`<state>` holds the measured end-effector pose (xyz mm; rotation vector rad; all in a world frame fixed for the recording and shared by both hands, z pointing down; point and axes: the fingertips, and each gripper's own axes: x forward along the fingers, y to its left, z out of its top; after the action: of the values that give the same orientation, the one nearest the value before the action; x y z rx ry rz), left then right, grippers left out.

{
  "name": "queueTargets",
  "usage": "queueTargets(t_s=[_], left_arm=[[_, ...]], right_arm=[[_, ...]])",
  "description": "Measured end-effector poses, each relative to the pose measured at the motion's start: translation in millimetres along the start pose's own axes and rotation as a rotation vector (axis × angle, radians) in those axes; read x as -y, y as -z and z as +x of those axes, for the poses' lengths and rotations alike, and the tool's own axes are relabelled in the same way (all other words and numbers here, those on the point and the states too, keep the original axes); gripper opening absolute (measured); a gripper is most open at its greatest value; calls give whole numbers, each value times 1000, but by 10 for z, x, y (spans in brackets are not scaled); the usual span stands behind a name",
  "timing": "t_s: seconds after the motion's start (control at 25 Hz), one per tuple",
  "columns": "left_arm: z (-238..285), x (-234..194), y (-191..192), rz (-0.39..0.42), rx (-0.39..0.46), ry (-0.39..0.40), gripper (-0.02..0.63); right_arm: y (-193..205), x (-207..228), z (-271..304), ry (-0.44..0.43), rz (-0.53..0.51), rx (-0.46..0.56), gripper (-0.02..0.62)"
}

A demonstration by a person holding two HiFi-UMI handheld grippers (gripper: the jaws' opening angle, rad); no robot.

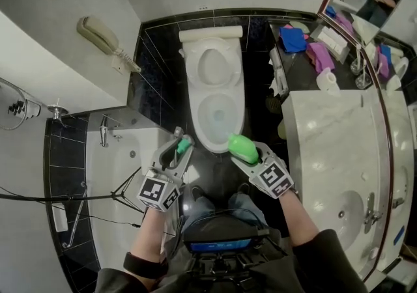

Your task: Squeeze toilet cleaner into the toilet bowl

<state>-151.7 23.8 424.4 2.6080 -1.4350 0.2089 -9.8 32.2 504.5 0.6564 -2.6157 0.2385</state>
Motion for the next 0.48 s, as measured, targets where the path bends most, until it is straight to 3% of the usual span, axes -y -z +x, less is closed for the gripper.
queueTargets(t_s=[0.48], left_arm=[[-324, -198, 28, 21, 8, 25, 150]], right_arm=[[23, -161, 163, 15, 11, -47, 199]])
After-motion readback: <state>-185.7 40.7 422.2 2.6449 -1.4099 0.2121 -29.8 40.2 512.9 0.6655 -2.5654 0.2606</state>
